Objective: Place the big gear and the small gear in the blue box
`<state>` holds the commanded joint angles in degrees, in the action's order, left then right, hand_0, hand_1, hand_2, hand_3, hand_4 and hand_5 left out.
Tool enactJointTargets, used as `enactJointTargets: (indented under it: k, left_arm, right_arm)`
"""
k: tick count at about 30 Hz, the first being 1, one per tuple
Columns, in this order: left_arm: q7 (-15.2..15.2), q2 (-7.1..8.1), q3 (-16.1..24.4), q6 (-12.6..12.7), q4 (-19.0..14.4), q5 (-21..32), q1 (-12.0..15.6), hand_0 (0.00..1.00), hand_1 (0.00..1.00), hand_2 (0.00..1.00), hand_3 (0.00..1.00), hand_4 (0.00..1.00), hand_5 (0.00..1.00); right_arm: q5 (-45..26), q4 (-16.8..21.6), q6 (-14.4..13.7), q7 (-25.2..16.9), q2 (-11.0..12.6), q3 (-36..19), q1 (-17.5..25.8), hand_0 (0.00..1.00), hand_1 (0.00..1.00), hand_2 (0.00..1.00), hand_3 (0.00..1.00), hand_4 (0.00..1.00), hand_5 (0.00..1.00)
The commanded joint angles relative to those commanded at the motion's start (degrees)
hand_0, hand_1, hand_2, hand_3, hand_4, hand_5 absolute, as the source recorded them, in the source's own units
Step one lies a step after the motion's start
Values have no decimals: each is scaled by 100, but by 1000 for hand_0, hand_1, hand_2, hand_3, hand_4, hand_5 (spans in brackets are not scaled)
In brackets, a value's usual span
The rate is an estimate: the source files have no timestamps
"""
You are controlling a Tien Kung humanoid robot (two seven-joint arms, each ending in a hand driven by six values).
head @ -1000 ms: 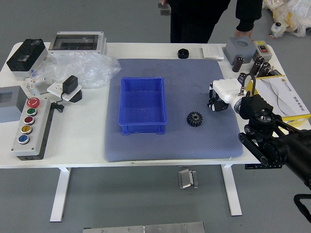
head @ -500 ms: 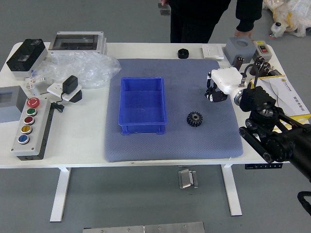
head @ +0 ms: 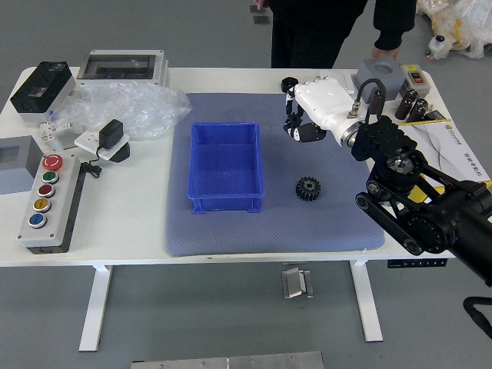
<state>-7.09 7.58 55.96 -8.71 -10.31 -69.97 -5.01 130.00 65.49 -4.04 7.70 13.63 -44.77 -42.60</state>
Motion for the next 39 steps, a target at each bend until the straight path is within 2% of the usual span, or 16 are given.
enactJointTargets:
  k: [4,11,16,17,18,23,24,29,30,35,39]
  left_arm:
    - [-4,3,-18,-4,0,-12,4,851,818,799,821,677,307]
    - [-13,8,-57,-9,0,-32,4,851,818,799,821,677,307]
    - [-16,1,-73,-12,0,-39,-4,851,818,799,821,676,307]
    - [-17,-1,-72,-12,0,-39,-4,851,818,799,821,676,307]
    - [-19,-2,-71,-12,0,-41,-3,850,817,799,821,676,307]
    - [-20,-3,-63,-11,0,-43,2,850,817,799,821,676,307]
    - [-19,-5,-61,-11,0,-44,2,850,818,799,821,676,307]
    - [-19,-20,-50,-15,0,-54,-3,850,818,799,821,676,307]
    - [-19,-21,-49,-14,0,-54,-3,851,818,799,821,677,308]
    - [-19,-23,-45,-13,0,-50,-9,851,818,799,821,677,308]
    - [-14,-22,-30,-11,0,-40,-19,850,818,799,821,676,307]
  right_arm:
    - [0,88,7,23,-249,103,-101,582,386,400,431,665,138]
    - [0,-4,-80,31,-829,278,-103,584,387,401,432,667,135]
    - [0,-105,-133,22,-1065,464,-19,582,387,401,431,666,136]
    - [0,-126,-130,20,-1084,496,-3,582,387,401,431,666,136]
    - [0,-143,-108,19,-1095,518,9,590,405,467,558,711,257]
    - [0,-200,132,4,-1102,474,32,590,405,467,558,711,257]
    - [0,-207,175,2,-1101,455,32,571,452,570,659,849,438]
    - [0,-233,341,-15,-1094,370,33,571,452,570,659,849,438]
    - [0,-235,360,-19,-1094,358,32,613,520,679,791,927,498]
    - [0,-222,422,-10,-1067,277,20,613,520,679,791,927,498]
    - [0,-107,443,-4,-837,123,8,617,521,676,773,929,504]
